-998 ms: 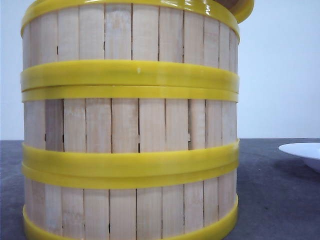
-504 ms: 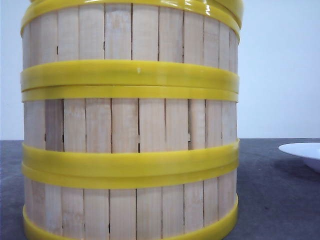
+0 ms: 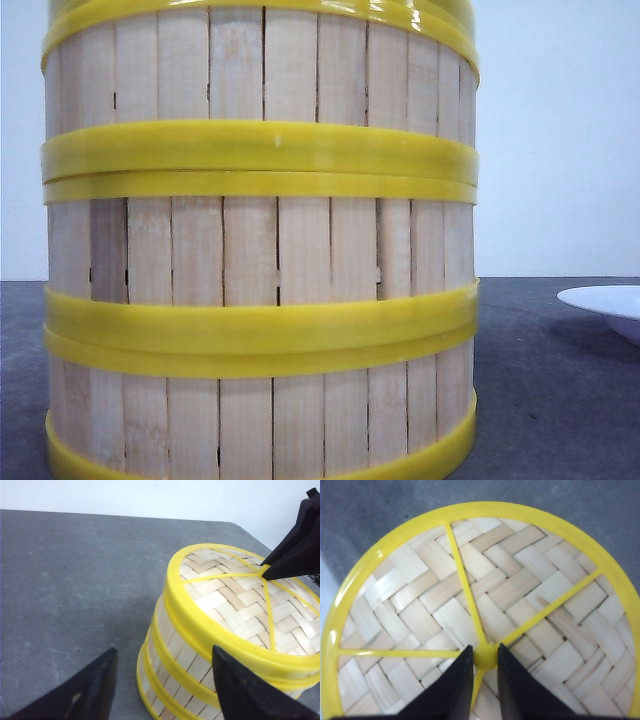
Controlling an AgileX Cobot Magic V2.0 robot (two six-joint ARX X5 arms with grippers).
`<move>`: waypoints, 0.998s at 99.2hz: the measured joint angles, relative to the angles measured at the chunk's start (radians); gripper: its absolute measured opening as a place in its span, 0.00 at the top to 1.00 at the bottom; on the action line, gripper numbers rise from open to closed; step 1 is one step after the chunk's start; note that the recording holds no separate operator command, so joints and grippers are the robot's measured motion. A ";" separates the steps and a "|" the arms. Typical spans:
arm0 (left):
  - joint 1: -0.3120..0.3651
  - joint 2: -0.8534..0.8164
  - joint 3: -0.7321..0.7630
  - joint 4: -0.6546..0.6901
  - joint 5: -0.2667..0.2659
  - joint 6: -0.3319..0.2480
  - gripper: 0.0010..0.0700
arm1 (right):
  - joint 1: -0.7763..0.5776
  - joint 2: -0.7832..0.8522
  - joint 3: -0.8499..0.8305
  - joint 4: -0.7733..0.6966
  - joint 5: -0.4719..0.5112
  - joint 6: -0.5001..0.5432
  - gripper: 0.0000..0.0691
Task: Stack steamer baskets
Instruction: 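Lower the lid onto the top basket and open the right gripper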
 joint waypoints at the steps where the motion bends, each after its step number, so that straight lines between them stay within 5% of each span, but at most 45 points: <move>1: 0.000 0.000 0.000 0.000 0.000 0.000 0.50 | 0.000 0.000 0.000 0.000 0.000 0.000 0.92; 48: 0.000 0.000 0.000 0.000 0.000 0.000 0.50 | 0.012 0.001 0.005 -0.041 0.000 0.000 0.92; 70: 0.000 0.000 0.000 -0.002 0.000 0.000 0.50 | 0.012 0.002 0.005 -0.015 0.000 0.000 0.54; 84: 0.000 0.000 0.000 -0.007 0.000 0.000 0.50 | 0.013 -0.002 0.005 0.041 0.024 -0.002 0.49; 99: 0.000 0.000 0.000 -0.010 0.000 0.000 0.50 | 0.012 -0.045 0.047 0.079 0.161 -0.011 0.49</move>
